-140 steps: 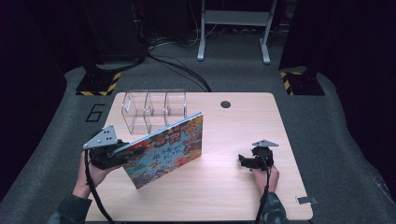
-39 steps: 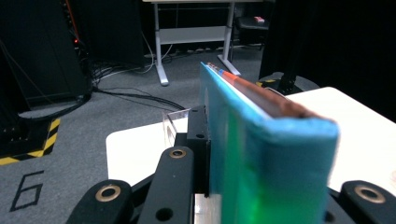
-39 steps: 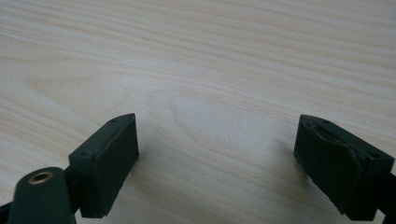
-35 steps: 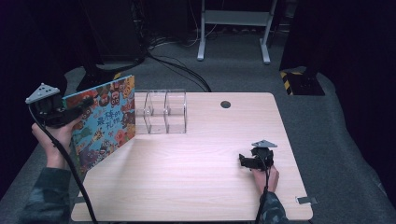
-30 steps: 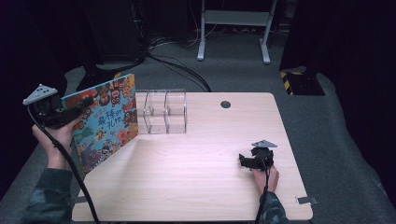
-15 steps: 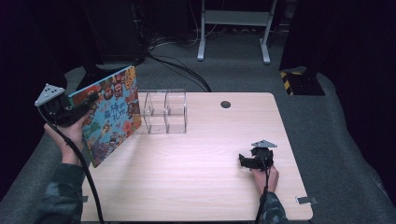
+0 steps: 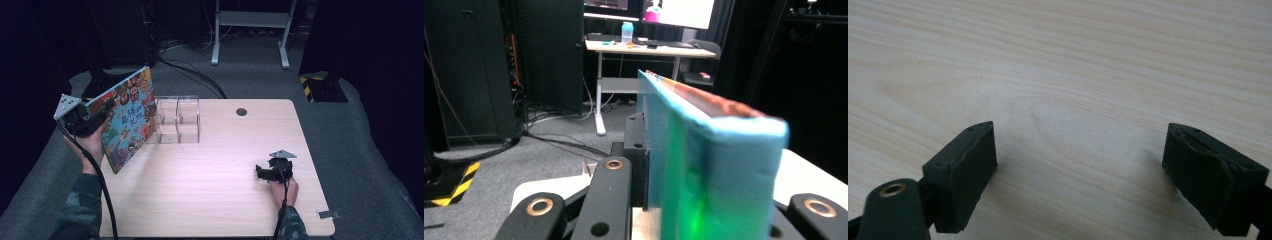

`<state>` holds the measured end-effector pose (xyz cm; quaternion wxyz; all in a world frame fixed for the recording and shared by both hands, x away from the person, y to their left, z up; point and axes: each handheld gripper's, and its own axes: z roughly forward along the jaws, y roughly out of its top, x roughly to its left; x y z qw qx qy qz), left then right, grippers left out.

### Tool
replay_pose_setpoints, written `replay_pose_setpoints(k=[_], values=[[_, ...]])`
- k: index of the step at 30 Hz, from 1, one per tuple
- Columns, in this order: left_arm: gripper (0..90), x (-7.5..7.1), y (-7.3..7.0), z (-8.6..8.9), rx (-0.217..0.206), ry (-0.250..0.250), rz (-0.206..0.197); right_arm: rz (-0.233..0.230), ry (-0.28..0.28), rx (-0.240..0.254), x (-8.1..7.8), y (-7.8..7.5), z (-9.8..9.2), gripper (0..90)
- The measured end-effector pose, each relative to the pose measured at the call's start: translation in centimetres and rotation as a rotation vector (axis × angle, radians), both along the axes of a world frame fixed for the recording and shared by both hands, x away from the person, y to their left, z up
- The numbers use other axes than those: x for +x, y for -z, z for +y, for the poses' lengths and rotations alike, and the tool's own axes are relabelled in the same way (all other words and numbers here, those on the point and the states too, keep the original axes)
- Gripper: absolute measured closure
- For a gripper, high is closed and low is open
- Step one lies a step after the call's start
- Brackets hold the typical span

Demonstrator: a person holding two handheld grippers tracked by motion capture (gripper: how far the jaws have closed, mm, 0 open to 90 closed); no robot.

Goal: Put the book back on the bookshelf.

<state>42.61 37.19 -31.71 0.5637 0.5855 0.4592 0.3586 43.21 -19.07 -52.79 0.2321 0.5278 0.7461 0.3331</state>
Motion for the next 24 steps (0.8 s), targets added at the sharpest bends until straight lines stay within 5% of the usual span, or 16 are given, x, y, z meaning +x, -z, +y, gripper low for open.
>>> replay_pose_setpoints(k=[24], values=[[81.0,-0.2,4.1,-1.0,-0.013,-0.053,-0.176,-0.001,0.005,0.007,0.0,0.0,0.1,13.6]])
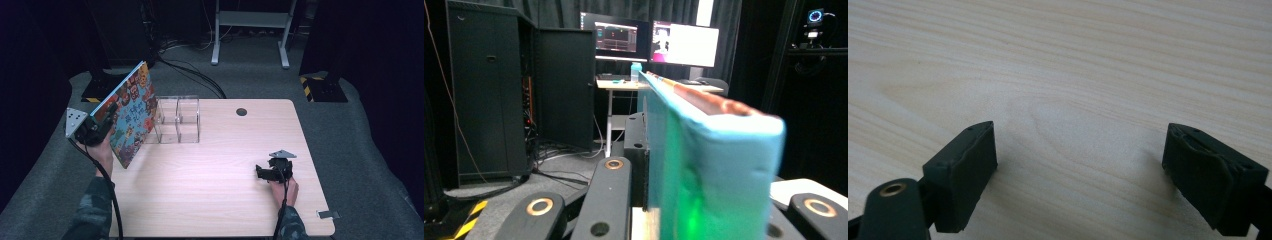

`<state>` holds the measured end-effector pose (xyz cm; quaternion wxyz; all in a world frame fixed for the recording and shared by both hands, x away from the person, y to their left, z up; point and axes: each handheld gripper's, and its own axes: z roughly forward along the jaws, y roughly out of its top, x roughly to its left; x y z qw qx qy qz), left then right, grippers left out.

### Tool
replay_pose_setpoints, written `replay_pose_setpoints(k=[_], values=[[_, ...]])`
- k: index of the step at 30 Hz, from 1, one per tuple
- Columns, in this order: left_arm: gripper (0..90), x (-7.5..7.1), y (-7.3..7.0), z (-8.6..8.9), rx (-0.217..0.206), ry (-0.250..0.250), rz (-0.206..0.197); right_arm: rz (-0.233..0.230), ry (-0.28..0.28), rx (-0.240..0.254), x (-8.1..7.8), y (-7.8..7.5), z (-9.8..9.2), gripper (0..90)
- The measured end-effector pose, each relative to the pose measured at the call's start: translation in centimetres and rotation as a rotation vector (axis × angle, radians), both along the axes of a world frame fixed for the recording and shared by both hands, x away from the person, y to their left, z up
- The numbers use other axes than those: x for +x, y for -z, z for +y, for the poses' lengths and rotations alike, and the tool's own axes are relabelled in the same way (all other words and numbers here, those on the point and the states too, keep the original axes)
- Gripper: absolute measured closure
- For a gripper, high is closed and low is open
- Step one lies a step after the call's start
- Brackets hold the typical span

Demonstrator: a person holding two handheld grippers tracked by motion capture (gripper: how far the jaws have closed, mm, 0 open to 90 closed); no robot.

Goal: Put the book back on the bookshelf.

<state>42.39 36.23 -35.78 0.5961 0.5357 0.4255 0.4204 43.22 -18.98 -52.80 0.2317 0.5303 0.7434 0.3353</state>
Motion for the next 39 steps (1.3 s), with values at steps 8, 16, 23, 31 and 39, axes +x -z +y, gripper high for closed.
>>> replay_pose_setpoints(k=[8,16,23,31,39], values=[[81.0,0.3,2.1,0.4,-0.037,-0.02,-0.014,-0.003,0.004,-0.002,0.0,0.0,0.0,13.6],[80.8,1.3,2.7,0.6,-0.061,-0.009,0.006,-0.004,-0.001,-0.002,0.0,0.0,0.0,13.6],[80.7,2.0,3.3,0.9,-0.077,-0.009,0.03,-0.006,0.002,-0.003,0.0,0.0,0.0,13.8],[80.5,2.4,3.6,1.8,-0.11,-0.007,0.039,-0.003,0.003,-0.006,0.0,0.0,0.1,13.7],[80.3,2.5,3.7,2.6,-0.118,-0.007,0.093,-0.006,0.002,-0.002,0.0,0.0,0.0,13.7]])
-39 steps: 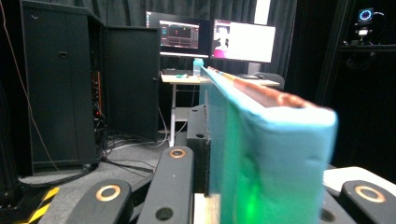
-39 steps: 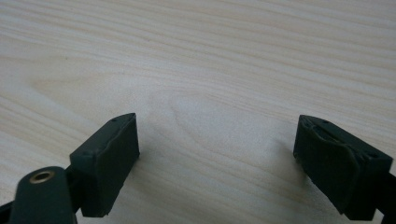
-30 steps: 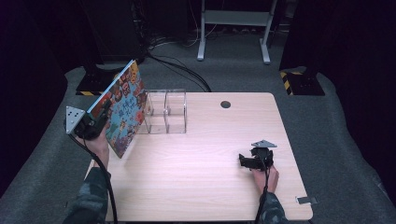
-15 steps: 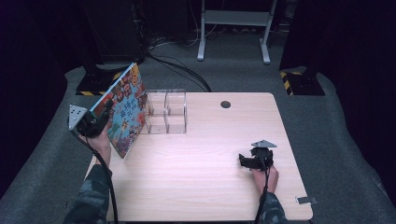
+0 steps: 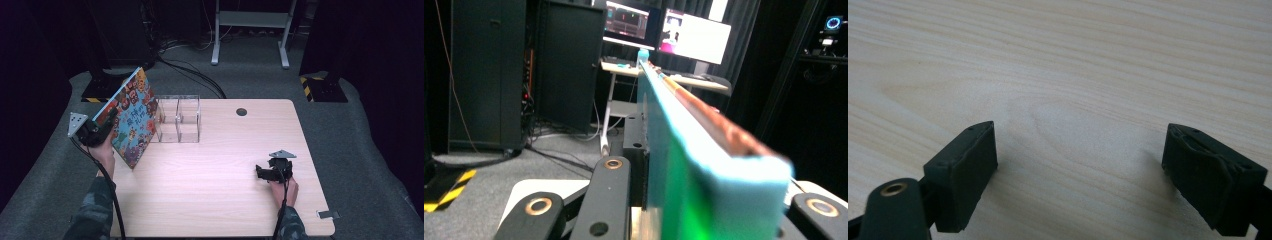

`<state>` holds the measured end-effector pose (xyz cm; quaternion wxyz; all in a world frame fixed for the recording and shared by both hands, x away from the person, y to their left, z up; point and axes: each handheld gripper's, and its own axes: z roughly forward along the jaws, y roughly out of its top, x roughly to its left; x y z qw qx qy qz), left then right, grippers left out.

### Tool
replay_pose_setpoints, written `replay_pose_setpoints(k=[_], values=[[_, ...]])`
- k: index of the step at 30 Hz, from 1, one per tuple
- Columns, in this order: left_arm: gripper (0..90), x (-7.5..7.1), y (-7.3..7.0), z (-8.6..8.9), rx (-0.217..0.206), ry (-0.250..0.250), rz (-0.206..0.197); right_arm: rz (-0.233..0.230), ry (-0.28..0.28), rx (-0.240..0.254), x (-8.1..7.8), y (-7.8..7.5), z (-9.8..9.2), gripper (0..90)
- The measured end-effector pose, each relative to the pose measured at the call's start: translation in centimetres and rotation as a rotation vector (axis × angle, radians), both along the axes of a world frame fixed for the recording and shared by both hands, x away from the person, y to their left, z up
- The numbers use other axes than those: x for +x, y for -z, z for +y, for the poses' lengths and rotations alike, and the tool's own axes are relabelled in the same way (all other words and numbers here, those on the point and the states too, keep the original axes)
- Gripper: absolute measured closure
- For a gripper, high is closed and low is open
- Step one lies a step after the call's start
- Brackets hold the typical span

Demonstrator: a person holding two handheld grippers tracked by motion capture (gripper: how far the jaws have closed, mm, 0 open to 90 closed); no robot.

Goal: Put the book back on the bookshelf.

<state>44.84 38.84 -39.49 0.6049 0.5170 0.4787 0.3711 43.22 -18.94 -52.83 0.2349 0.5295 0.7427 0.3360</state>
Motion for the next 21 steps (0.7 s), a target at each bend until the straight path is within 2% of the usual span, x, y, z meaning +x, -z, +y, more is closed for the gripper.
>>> replay_pose_setpoints(k=[4,15,21], values=[[80.2,0.1,-0.1,0.4,-0.004,0.009,0.026,0.001,0.002,0.0,0.0,0.0,0.0,13.7],[78.7,0.1,-0.9,0.6,0.042,0.013,0.081,0.002,0.001,0.001,0.0,0.0,0.0,13.8],[73.0,-0.3,-1.5,0.8,0.062,0.026,0.103,0.003,0.001,0.002,0.0,0.0,0.0,13.8]])
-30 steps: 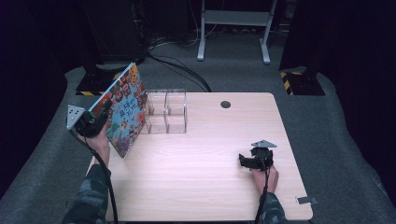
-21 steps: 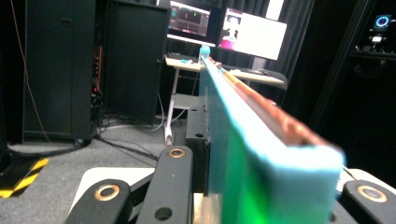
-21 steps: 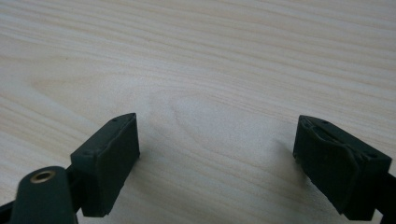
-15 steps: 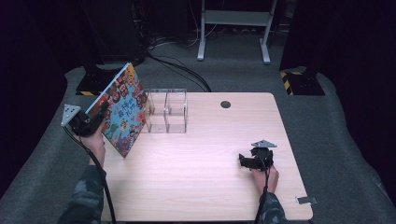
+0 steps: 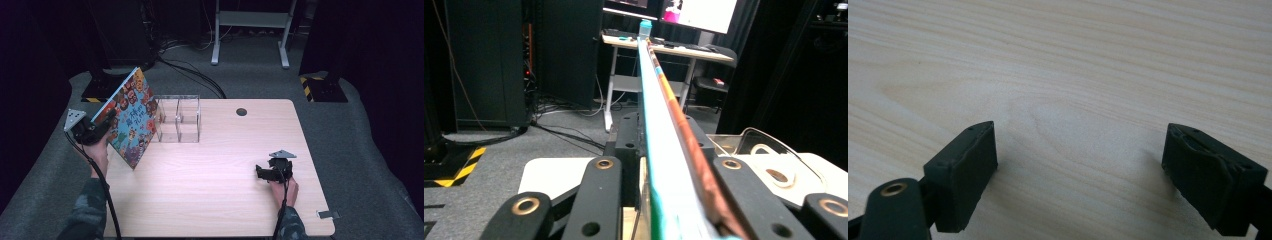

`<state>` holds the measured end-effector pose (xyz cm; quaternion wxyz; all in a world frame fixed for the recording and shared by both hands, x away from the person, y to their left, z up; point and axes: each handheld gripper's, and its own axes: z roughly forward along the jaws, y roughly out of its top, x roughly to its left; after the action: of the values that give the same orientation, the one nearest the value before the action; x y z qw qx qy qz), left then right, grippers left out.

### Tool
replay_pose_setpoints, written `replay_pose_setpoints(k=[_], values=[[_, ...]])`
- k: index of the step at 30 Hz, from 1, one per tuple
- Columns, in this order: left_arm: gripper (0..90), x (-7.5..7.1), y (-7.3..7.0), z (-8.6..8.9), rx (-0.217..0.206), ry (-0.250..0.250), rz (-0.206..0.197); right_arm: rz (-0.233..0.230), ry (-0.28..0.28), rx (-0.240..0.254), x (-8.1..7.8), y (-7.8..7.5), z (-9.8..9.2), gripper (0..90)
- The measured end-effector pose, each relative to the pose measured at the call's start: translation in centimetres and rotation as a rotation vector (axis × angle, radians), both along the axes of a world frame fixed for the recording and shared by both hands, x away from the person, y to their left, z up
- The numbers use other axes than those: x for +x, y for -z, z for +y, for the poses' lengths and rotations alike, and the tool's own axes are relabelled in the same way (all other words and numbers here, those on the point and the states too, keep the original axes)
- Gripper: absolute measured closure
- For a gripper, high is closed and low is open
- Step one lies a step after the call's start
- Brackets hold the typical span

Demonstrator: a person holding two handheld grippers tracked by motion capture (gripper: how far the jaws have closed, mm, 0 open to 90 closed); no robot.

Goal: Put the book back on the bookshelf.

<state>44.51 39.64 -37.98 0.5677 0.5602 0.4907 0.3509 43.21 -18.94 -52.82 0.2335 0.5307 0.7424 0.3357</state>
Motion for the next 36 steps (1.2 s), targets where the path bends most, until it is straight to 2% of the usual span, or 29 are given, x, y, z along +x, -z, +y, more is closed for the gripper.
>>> replay_pose_setpoints(k=[5,7,11,19,23,30,36], values=[[64.5,-0.3,-0.5,0.6,-0.006,0.029,0.038,0.008,0.008,0.006,-0.1,0.0,0.0,13.8],[61.1,-0.4,-0.6,0.7,0.008,0.041,0.052,0.009,0.002,0.0,-0.1,0.0,0.0,13.8],[55.2,-0.9,-0.9,1.0,0.01,0.062,0.078,0.004,-0.005,-0.004,0.0,0.0,-0.1,13.8],[45.8,-2.1,-1.8,1.2,0.046,0.096,0.103,0.003,-0.006,-0.006,0.0,0.0,-0.1,13.9],[41.1,-2.7,-2.2,1.1,0.069,0.117,0.128,0.004,-0.003,-0.003,0.0,0.0,-0.1,13.9],[33.7,-3.8,-2.5,0.9,0.092,0.147,0.149,0.004,0.0,0.002,0.0,0.0,0.0,13.9],[25.1,-4.7,-2.4,0.6,0.118,0.179,0.192,0.004,-0.001,0.001,0.0,0.0,0.0,13.9]])
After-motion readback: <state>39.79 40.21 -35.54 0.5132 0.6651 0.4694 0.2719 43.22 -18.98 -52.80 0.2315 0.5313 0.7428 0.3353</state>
